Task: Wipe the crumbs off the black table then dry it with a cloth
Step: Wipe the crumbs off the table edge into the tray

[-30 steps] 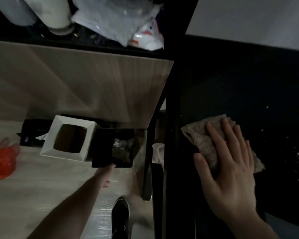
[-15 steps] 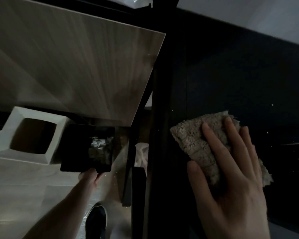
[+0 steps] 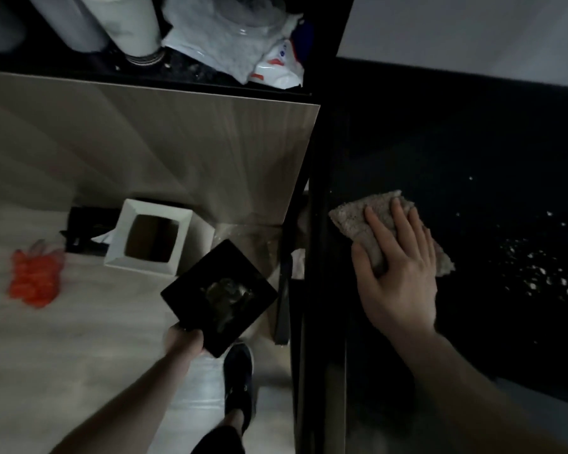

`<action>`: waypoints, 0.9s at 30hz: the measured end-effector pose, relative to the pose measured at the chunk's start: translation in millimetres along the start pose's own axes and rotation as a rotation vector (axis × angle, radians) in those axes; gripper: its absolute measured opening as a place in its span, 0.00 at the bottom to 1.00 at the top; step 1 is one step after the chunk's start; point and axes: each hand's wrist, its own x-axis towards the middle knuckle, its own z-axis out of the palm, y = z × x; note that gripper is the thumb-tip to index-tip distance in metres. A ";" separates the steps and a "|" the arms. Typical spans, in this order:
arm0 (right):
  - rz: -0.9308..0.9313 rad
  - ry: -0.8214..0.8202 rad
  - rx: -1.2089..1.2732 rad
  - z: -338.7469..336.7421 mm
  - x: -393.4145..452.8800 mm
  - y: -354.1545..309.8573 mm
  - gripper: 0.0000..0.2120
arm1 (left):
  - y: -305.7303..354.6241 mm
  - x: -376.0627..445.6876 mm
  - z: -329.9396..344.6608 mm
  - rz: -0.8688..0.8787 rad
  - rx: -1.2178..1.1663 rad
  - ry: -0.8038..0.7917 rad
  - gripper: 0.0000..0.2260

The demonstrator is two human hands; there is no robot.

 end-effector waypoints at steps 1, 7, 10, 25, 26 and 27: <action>-0.001 -0.004 0.002 0.1 -0.6 1.1 0.27 | -3.0 -16.0 -17.5 0.041 0.121 0.012 0.12; -0.064 -0.093 0.013 -13.1 -43.1 5.4 0.27 | -23.0 -88.6 -102.9 0.192 0.481 -0.026 0.08; -0.081 -0.176 0.014 -25.8 -81.9 7.9 0.27 | -33.6 -128.7 -130.4 0.247 0.557 -0.042 0.08; 0.064 -0.347 0.396 -125.2 -167.4 34.7 0.22 | -96.8 -291.0 -148.4 0.209 0.539 -0.027 0.09; 0.093 -0.316 0.430 -133.6 -171.6 37.1 0.22 | -99.7 -296.4 -147.3 0.206 0.531 -0.027 0.10; 0.122 -0.286 0.457 -141.2 -175.8 39.8 0.22 | -102.8 -301.0 -146.4 0.196 0.522 -0.025 0.10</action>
